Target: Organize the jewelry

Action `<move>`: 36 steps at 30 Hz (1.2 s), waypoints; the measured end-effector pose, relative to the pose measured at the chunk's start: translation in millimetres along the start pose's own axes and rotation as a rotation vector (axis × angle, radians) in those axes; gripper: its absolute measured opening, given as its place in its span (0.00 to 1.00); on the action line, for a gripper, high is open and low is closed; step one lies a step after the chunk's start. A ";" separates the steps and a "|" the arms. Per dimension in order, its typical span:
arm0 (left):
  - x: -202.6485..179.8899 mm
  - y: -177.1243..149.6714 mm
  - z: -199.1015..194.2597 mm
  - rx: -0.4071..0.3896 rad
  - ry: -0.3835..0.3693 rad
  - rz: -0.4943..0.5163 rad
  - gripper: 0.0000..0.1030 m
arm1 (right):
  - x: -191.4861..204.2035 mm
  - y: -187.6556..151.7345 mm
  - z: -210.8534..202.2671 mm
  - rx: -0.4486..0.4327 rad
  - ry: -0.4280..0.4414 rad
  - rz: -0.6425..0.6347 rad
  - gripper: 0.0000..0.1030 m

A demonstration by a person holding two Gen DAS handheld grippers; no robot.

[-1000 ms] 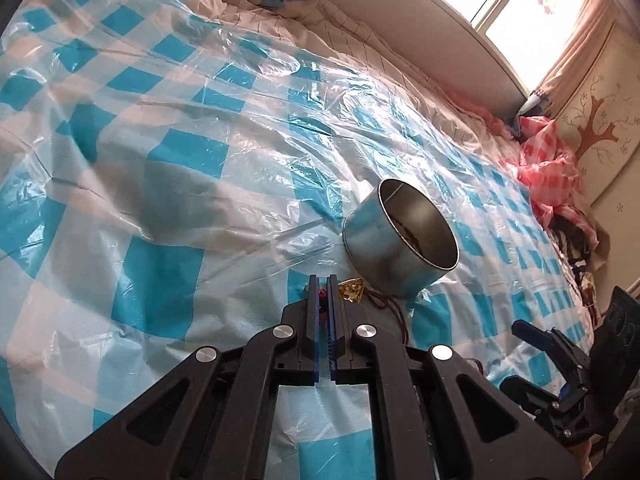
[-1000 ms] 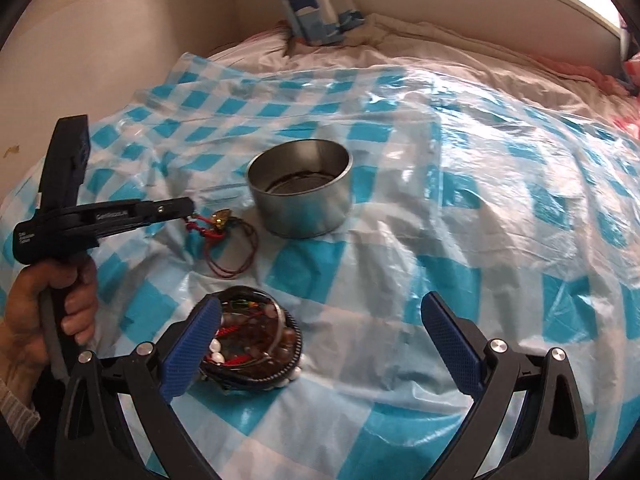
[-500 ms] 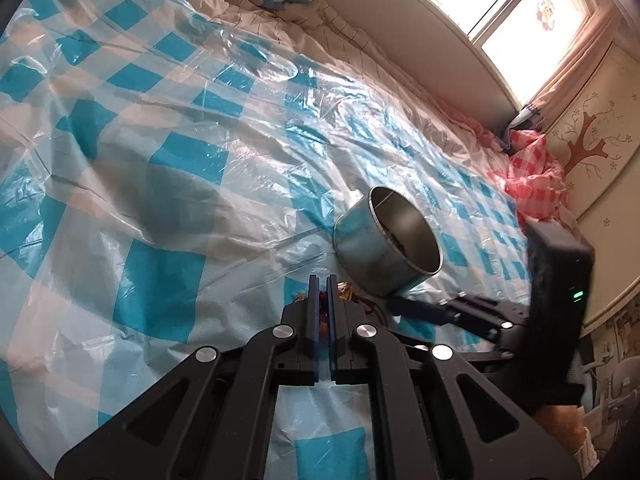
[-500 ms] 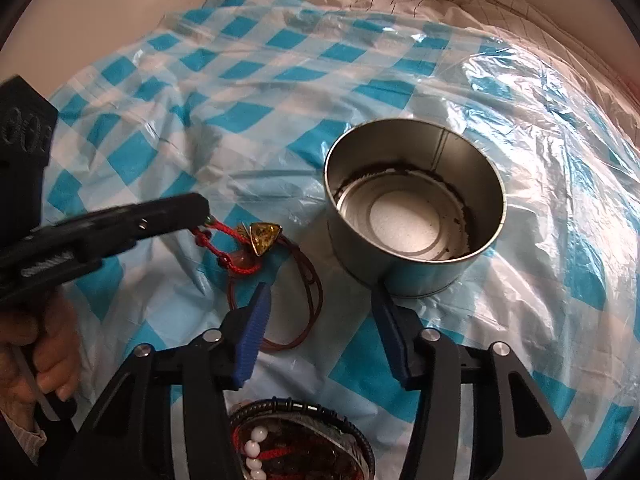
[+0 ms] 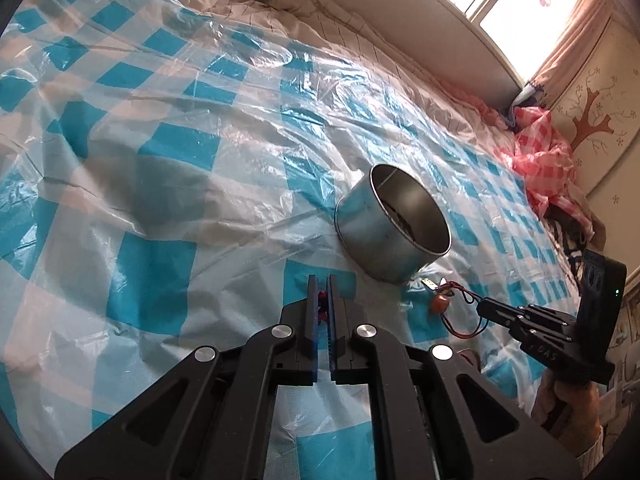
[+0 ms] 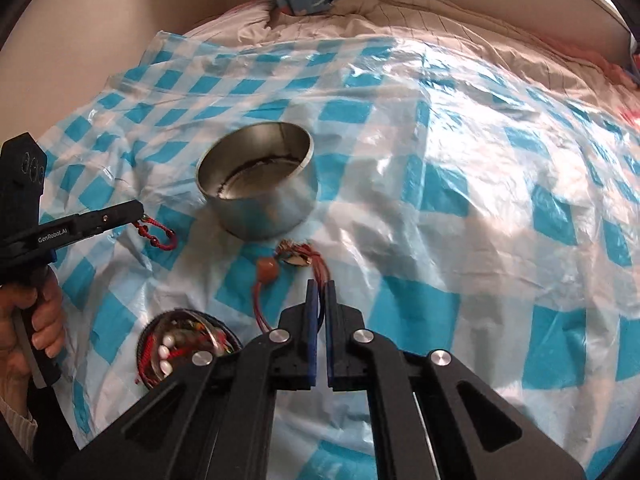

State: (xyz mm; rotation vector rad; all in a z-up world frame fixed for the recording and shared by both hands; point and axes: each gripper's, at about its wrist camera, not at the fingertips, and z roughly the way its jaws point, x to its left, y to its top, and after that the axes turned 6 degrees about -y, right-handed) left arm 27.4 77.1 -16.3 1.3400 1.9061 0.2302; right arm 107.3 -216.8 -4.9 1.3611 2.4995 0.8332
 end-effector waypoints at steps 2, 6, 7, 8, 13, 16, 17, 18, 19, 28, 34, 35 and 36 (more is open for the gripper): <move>-1.5 -2.1 3.8 0.010 0.025 0.013 0.03 | -7.6 -2.0 3.0 0.003 0.010 0.033 0.05; 2.5 -3.3 6.5 0.021 0.050 0.010 0.03 | -0.7 2.0 -3.9 -0.050 -0.014 0.002 0.42; 3.4 -3.7 7.0 0.023 0.054 0.008 0.03 | 1.0 1.2 -1.8 -0.042 -0.013 -0.005 0.42; 4.1 -3.9 7.9 0.026 0.059 0.008 0.04 | 2.4 0.1 1.5 -0.032 -0.012 -0.009 0.42; -1.4 -7.1 13.0 0.046 0.104 0.057 0.04 | 19.9 -3.9 18.2 0.015 -0.082 -0.108 0.23; -12.1 -9.5 13.8 0.050 0.147 0.129 0.04 | 14.3 -3.6 15.2 0.004 -0.023 -0.072 0.04; -16.4 -10.3 13.5 0.047 0.157 0.155 0.03 | 12.7 -3.2 11.8 -0.010 -0.009 -0.061 0.04; -19.5 -10.5 12.4 0.043 0.156 0.169 0.03 | 10.4 -1.7 8.0 -0.025 0.013 -0.042 0.03; -21.4 -10.4 10.4 0.036 0.147 0.175 0.03 | 6.1 0.5 3.1 -0.046 0.053 -0.012 0.03; -47.9 -1.7 -18.0 -0.089 -0.004 0.198 0.03 | -4.1 16.7 -32.5 -0.223 0.231 0.082 0.03; -72.8 20.3 -20.2 -0.131 -0.104 0.199 0.03 | 2.1 32.1 -47.9 -0.290 0.275 0.075 0.03; -76.4 25.0 -18.6 -0.136 -0.117 0.198 0.03 | 4.8 36.0 -51.0 -0.301 0.278 0.066 0.03; -80.1 29.9 -16.3 -0.140 -0.124 0.202 0.03 | 6.9 39.1 -53.1 -0.310 0.283 0.057 0.03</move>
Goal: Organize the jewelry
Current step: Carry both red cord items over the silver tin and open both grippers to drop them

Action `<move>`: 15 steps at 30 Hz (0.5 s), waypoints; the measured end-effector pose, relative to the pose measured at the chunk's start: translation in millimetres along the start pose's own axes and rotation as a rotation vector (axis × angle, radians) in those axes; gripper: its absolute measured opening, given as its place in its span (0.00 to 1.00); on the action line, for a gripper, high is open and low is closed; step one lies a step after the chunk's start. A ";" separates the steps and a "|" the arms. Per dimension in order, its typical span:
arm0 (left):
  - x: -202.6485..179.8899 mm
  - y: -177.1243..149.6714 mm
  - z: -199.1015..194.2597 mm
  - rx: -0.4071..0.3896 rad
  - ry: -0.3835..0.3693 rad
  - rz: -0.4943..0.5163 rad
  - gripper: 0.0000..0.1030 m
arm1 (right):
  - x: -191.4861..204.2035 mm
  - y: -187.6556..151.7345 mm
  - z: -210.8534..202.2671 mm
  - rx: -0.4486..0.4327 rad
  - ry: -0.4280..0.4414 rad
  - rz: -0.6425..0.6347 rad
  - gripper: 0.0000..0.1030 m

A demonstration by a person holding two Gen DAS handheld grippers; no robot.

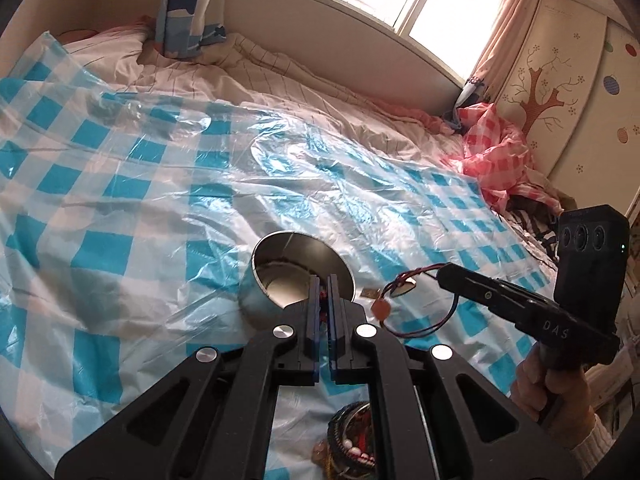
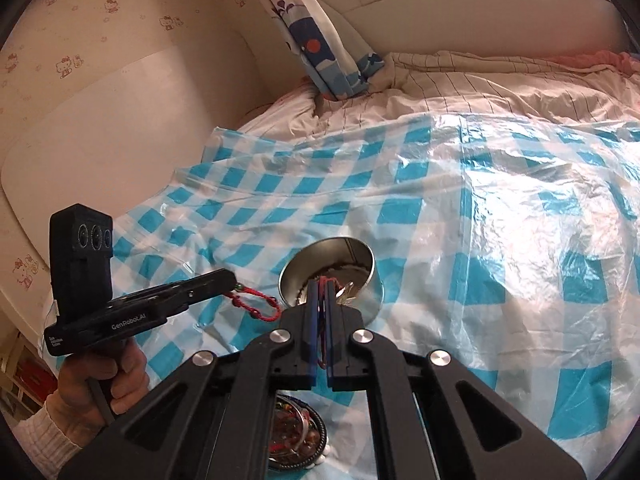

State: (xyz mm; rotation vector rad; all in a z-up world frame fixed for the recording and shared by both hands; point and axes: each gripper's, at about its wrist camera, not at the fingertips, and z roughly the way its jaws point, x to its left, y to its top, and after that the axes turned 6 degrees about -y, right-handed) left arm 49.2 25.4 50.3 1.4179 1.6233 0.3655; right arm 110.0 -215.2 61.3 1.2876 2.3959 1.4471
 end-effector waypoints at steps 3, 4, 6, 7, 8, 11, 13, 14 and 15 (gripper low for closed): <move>-4.1 13.6 10.9 -0.010 -0.004 0.009 0.03 | 9.4 15.7 7.2 -0.009 0.012 -0.029 0.03; -3.9 16.9 14.3 -0.012 -0.005 0.009 0.03 | 12.1 20.7 11.0 -0.010 0.015 -0.038 0.03; -3.3 22.5 23.5 -0.011 0.003 0.013 0.03 | 19.6 31.6 19.9 -0.015 0.017 -0.059 0.03; -1.3 24.1 28.8 -0.007 0.005 0.010 0.03 | 22.4 35.2 23.7 -0.018 0.017 -0.068 0.03; 1.9 25.1 33.6 -0.003 0.007 0.002 0.03 | 26.7 40.1 30.0 -0.021 0.014 -0.081 0.03; 11.1 22.9 42.2 0.007 0.014 -0.015 0.03 | 33.4 45.9 41.5 -0.011 -0.011 -0.104 0.03; 14.9 19.3 44.3 0.012 0.016 -0.010 0.03 | 33.6 41.4 41.7 0.017 -0.062 -0.131 0.06; 16.7 17.6 46.0 0.019 0.017 -0.009 0.03 | 31.3 35.9 41.2 0.044 -0.094 -0.147 0.12; 18.1 16.0 47.0 0.024 0.017 -0.010 0.03 | 27.5 27.1 40.3 0.072 -0.136 -0.168 0.40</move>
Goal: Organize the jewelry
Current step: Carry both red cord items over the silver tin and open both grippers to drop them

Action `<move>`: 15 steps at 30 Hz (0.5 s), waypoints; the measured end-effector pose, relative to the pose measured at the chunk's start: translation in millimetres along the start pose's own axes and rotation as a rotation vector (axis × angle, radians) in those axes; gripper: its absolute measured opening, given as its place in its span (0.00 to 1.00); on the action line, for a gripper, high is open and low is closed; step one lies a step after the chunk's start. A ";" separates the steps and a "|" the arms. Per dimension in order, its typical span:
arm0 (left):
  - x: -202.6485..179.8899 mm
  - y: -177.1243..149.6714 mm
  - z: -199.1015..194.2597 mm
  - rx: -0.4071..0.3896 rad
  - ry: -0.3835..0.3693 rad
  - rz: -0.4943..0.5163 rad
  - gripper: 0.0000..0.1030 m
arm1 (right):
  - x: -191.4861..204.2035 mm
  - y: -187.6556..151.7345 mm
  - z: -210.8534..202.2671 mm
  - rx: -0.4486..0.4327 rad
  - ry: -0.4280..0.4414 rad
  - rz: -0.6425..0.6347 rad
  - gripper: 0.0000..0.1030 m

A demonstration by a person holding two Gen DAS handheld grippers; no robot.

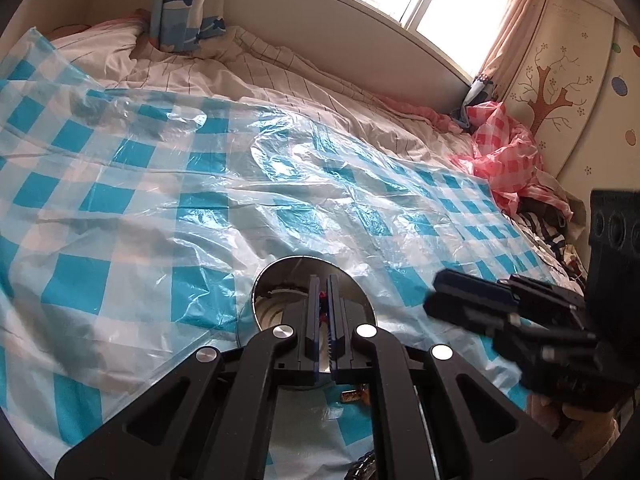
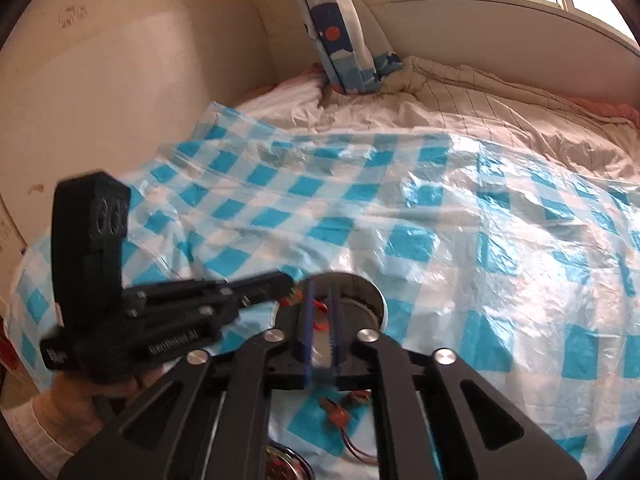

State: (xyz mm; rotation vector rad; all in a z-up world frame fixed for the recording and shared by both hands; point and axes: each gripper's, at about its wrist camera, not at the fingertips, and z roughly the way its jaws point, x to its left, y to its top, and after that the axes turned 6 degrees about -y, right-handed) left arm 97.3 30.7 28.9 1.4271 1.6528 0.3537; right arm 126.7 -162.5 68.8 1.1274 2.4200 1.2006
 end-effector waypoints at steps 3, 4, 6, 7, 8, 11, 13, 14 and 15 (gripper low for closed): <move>1.2 -0.3 2.5 0.001 -0.003 -0.001 0.03 | -12.2 -34.4 5.8 0.096 -0.103 -0.049 0.61; 0.9 0.0 2.6 0.000 -0.004 0.000 0.03 | -17.7 -46.0 12.0 0.147 -0.113 -0.046 0.61; -0.6 0.4 2.7 -0.003 -0.001 0.007 0.03 | -23.4 -61.6 22.5 0.209 -0.114 -0.046 0.61; -1.1 0.0 2.6 -0.003 0.000 0.009 0.03 | -23.4 -67.6 29.6 0.237 -0.127 -0.059 0.54; -0.5 -0.4 3.0 -0.001 0.002 0.008 0.03 | -22.5 -73.3 37.9 0.270 -0.137 -0.078 0.35; 2.2 -0.9 4.6 0.003 0.003 0.002 0.03 | -22.2 -76.8 41.6 0.291 -0.118 -0.081 0.03; 4.4 -0.1 6.2 0.006 0.004 0.000 0.03 | -22.4 -68.3 28.0 0.241 -0.109 -0.069 0.02; 4.5 0.2 6.3 0.006 0.003 0.000 0.03 | -24.1 -60.6 18.3 0.202 -0.093 -0.042 0.02; 4.8 0.4 6.9 0.006 0.002 0.001 0.03 | -25.0 -52.6 11.0 0.169 -0.077 -0.018 0.02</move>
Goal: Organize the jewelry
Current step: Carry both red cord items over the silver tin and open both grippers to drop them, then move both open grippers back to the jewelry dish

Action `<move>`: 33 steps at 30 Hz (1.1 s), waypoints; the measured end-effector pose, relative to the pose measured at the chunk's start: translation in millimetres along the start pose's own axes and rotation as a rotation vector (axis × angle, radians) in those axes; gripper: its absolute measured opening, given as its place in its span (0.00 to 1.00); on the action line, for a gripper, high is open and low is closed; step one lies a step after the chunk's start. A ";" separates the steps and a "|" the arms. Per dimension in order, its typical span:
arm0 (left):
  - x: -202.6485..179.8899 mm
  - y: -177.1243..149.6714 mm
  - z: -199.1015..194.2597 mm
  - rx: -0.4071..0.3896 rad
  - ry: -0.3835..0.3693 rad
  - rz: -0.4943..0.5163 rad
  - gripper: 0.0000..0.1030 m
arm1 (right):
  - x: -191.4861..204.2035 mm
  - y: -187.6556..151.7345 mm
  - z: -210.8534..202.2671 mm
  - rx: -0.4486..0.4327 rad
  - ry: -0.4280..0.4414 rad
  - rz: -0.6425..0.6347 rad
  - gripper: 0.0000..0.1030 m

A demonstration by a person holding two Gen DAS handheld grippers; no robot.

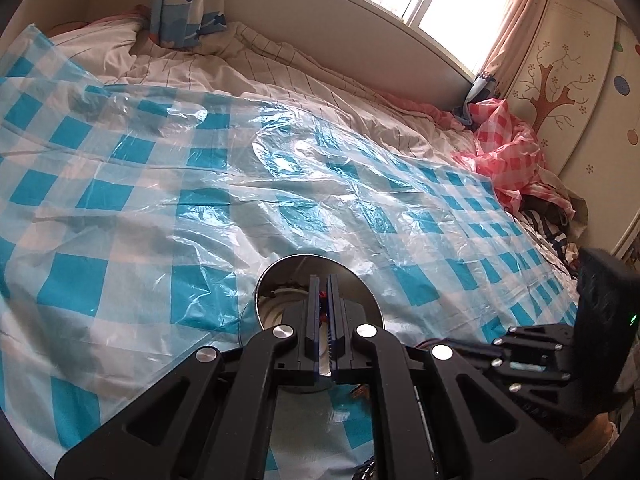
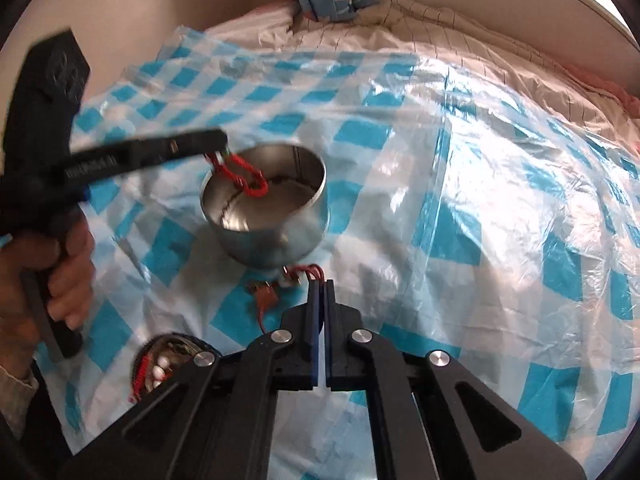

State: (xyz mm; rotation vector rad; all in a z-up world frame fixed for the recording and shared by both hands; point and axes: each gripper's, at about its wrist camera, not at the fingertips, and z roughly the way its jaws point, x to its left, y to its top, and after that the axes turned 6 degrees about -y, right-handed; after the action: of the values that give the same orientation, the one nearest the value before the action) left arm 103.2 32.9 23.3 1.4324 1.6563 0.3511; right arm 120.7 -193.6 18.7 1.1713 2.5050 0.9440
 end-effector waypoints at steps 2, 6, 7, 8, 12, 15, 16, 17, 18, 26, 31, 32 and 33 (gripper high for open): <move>0.0 0.5 1.4 0.002 0.002 0.001 0.03 | -0.7 14.3 -16.3 -0.065 0.028 0.028 0.02; 0.0 2.5 8.8 0.013 0.012 0.001 0.03 | 5.0 45.7 -31.8 -0.149 0.082 0.050 0.02; 1.0 2.8 11.0 0.019 0.019 -0.002 0.04 | 6.8 53.6 -32.7 -0.164 0.095 0.054 0.02; 1.8 3.2 12.5 0.025 0.027 -0.006 0.05 | 9.1 62.3 -31.4 -0.172 0.106 0.058 0.02; 11.0 6.2 7.2 0.005 0.059 -0.041 0.44 | 15.7 81.0 -13.2 -0.168 0.176 0.089 0.03; 18.3 8.8 -5.4 -0.028 0.080 -0.063 0.48 | 22.5 81.2 25.7 -0.061 0.127 0.069 0.14; 19.2 8.6 -9.2 -0.033 0.088 -0.065 0.49 | 21.9 76.0 31.1 -0.044 0.094 0.068 0.30; 21.1 7.3 -13.8 -0.037 0.100 -0.067 0.50 | 20.8 69.6 31.6 -0.045 0.058 0.071 0.32; 22.4 5.3 -17.6 -0.037 0.110 -0.069 0.50 | 19.6 63.1 28.5 -0.050 0.043 0.071 0.32; 0.9 -37.5 -41.6 0.051 0.126 0.002 0.50 | -3.8 -31.6 -25.0 -0.033 -0.001 0.141 0.40; -25.6 -88.2 -61.8 0.093 0.100 0.061 0.50 | -19.8 -73.0 -34.2 -0.007 0.000 0.265 0.44; -28.4 -95.8 -63.3 0.102 0.100 0.058 0.50 | -20.0 -73.1 -36.3 -0.019 0.014 0.282 0.46; -30.8 -101.4 -63.6 0.110 0.097 0.057 0.50 | -20.5 -73.2 -37.8 -0.032 0.023 0.299 0.50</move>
State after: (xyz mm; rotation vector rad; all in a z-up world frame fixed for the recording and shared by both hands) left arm -12.8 -3.6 0.9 1.5685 1.7386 0.3712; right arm 72.9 -261.2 0.0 1.5623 2.3633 1.0673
